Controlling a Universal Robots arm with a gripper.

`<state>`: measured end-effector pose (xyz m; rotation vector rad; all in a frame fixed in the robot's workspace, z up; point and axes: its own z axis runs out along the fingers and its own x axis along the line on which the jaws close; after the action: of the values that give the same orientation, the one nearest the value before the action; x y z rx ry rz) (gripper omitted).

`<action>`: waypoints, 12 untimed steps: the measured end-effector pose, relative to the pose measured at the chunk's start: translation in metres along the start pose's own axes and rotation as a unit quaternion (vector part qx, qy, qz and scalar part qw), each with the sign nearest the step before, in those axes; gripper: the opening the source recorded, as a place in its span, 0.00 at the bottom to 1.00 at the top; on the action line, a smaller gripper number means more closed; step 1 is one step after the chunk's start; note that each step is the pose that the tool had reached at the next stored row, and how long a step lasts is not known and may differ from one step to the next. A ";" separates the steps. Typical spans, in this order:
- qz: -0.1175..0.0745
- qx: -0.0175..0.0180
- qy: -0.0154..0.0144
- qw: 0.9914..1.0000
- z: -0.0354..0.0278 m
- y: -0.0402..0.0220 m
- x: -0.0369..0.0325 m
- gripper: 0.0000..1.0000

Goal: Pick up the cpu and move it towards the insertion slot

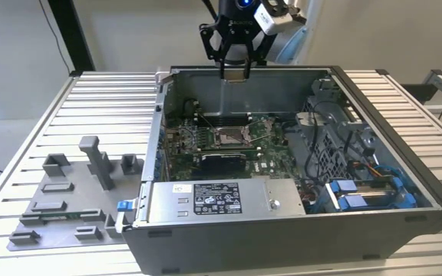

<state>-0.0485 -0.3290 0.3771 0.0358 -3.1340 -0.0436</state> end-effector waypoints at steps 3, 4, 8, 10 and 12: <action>0.000 0.000 0.000 1.000 0.0002 0.0027 0.0000 0.00; 0.000 0.000 0.000 1.000 0.0002 0.0032 0.0000 0.00; 0.004 0.000 0.000 1.000 0.0003 0.0045 0.0010 0.00; 0.006 0.000 0.000 1.000 0.0005 0.0049 0.0020 0.00; 0.006 0.000 0.000 1.000 0.0006 0.0051 0.0022 0.00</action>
<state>-0.0508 -0.3240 0.3767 0.0162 -3.1344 -0.0436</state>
